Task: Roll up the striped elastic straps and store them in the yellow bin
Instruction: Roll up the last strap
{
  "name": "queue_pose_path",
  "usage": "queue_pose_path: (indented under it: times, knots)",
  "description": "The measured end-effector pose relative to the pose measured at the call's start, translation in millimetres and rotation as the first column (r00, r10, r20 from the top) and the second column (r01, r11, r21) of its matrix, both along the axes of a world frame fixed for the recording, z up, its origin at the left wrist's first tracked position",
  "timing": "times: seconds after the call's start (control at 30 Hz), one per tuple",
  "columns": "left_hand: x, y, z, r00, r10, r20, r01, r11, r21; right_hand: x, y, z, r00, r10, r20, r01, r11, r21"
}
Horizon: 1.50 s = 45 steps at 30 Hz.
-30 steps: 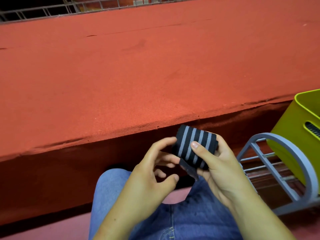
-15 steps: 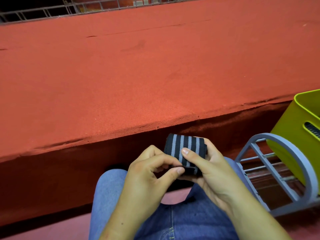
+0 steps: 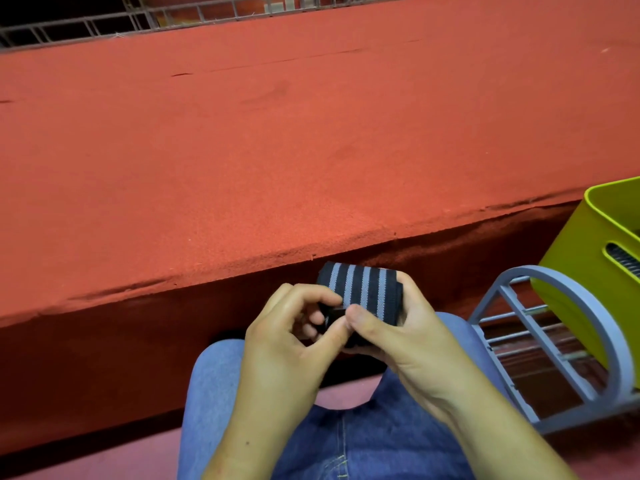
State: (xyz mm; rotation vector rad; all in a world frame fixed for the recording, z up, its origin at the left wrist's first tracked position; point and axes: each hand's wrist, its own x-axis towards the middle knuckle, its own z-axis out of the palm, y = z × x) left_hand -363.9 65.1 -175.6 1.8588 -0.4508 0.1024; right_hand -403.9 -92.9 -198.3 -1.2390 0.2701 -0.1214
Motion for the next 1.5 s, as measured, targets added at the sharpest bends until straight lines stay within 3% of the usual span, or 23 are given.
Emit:
queue_pose_path:
  times: [0.13, 0.33, 0.6, 0.8, 1.03, 1.23, 1.5]
  knots:
    - [0, 1, 0, 0.99, -0.023, -0.14, 0.014, 0.998, -0.069, 0, -1, -3, 0.999, -0.006, 0.033, 0.009, 0.997, -0.081]
    - [3, 1, -10, 0.979, -0.04, -0.198, 0.035, 0.999, -0.03, -3, 0, 1, 0.999, 0.006, 0.032, -0.006, 1.0, 0.003]
    - [5, 1, -4, 0.932, -0.144, -0.332, 0.092, 0.982, -0.167, -5, -3, 1, 0.999, 0.022, 0.042, -0.019, 0.998, -0.063]
    - [2, -2, 3, 0.938, -0.159, -0.308, 0.099, 0.974, -0.203, -6, -5, 6, 0.998, 0.044, 0.048, -0.039, 0.994, -0.099]
    - [4, -13, 16, 0.949, -0.167, -0.267, 0.104, 0.967, -0.233, -9, -31, 26, 0.992, 0.114, 0.048, -0.098, 0.96, -0.262]
    - [6, -33, 24, 0.943, -0.191, -0.274, 0.129, 0.965, -0.228, -14, -53, 38, 0.994, 0.084, 0.066, -0.059, 0.946, -0.319]
    - [6, -84, 53, 0.874, -0.401, -0.276, 0.365, 0.915, -0.174, -36, -92, 63, 0.989, -0.059, 0.137, 0.103, 0.933, -0.344]
